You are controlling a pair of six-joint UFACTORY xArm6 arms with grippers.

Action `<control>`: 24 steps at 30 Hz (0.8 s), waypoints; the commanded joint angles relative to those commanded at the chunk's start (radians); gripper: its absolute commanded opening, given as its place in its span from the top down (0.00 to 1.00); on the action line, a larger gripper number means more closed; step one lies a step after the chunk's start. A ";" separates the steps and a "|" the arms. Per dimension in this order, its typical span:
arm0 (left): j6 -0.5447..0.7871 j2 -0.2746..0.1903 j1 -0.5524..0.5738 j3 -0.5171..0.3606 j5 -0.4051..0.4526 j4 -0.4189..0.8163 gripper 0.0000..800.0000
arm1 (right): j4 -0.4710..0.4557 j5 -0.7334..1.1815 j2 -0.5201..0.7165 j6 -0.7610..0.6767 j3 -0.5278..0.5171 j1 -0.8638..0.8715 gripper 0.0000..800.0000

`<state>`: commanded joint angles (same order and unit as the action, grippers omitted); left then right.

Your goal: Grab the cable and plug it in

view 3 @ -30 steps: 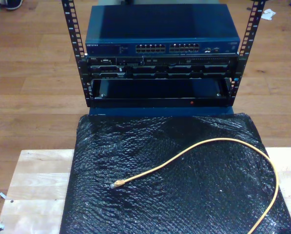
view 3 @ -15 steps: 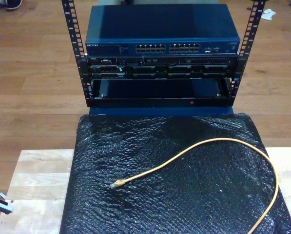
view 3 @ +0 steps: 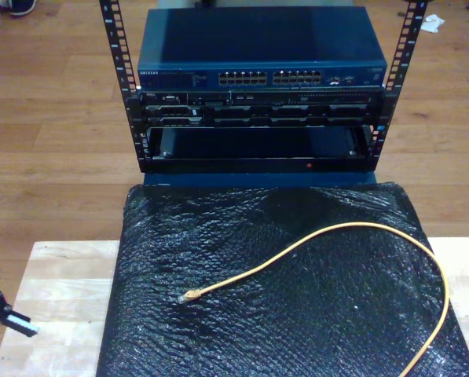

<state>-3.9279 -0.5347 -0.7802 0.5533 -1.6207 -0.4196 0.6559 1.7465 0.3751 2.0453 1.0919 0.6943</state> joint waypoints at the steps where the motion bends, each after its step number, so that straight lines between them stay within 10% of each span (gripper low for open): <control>1: -0.002 -0.002 0.000 -0.005 0.000 -0.003 0.00 | 0.000 -0.012 -0.003 -0.014 0.005 -0.021 0.01; 24: 0.002 0.008 0.017 -0.009 0.008 -0.006 0.00 | -0.009 -0.239 -0.083 -0.230 0.071 -0.493 0.01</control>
<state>-3.9264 -0.5271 -0.7633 0.5441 -1.6130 -0.4258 0.6467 1.5071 0.2923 1.8151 1.1625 0.2018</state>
